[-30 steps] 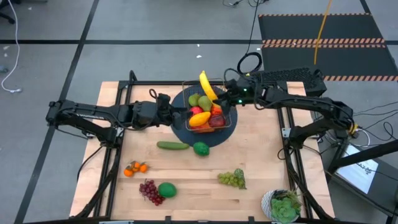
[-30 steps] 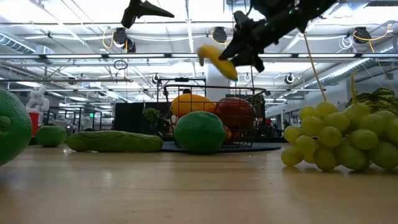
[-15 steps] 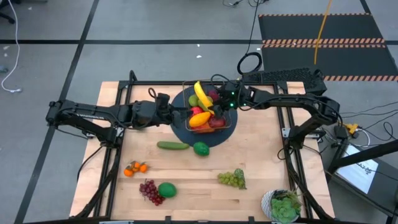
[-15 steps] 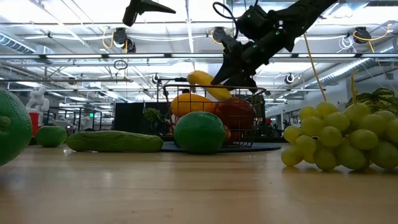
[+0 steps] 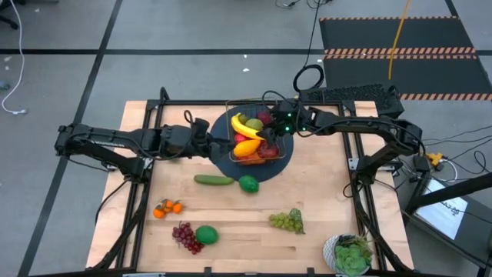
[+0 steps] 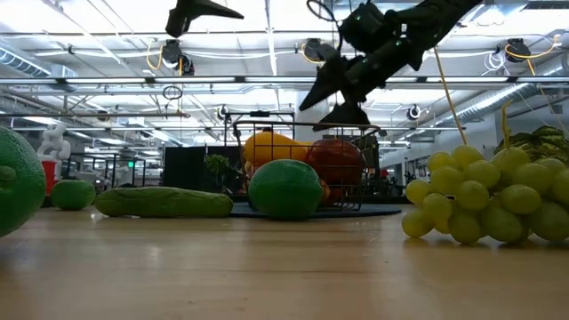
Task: Build produce basket
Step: Put the green cucumber into the gold wire basket
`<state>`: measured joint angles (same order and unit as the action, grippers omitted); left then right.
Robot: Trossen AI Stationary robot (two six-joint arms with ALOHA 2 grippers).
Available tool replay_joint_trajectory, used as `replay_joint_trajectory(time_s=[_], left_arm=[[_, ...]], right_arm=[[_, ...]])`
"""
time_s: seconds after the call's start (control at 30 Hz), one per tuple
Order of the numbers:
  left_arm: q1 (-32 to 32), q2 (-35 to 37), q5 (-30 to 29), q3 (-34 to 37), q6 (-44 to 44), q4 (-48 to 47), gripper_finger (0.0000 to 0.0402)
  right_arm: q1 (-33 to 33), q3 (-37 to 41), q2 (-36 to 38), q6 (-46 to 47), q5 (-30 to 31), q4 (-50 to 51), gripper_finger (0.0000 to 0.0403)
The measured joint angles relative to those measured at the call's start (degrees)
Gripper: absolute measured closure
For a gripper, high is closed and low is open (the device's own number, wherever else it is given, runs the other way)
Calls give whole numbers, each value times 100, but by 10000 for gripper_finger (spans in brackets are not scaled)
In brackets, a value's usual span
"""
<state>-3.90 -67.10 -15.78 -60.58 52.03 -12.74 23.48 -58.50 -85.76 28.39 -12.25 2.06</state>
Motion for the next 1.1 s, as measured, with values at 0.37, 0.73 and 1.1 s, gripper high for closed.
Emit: replay_joint_trajectory(time_s=[0.37,0.73,1.1], left_arm=[[-10,580,1057,-3,-655,-2992,167],[-376,523,1413,564,-2832,-3353,166],[-504,523,1377,1970,-3530,-2479,54]], right_arm=[[-315,0,1219,945,2,-59,129],[-2505,0,1725,2699,2212,-44,146],[-4506,0,1557,3947,4694,-180,148]])
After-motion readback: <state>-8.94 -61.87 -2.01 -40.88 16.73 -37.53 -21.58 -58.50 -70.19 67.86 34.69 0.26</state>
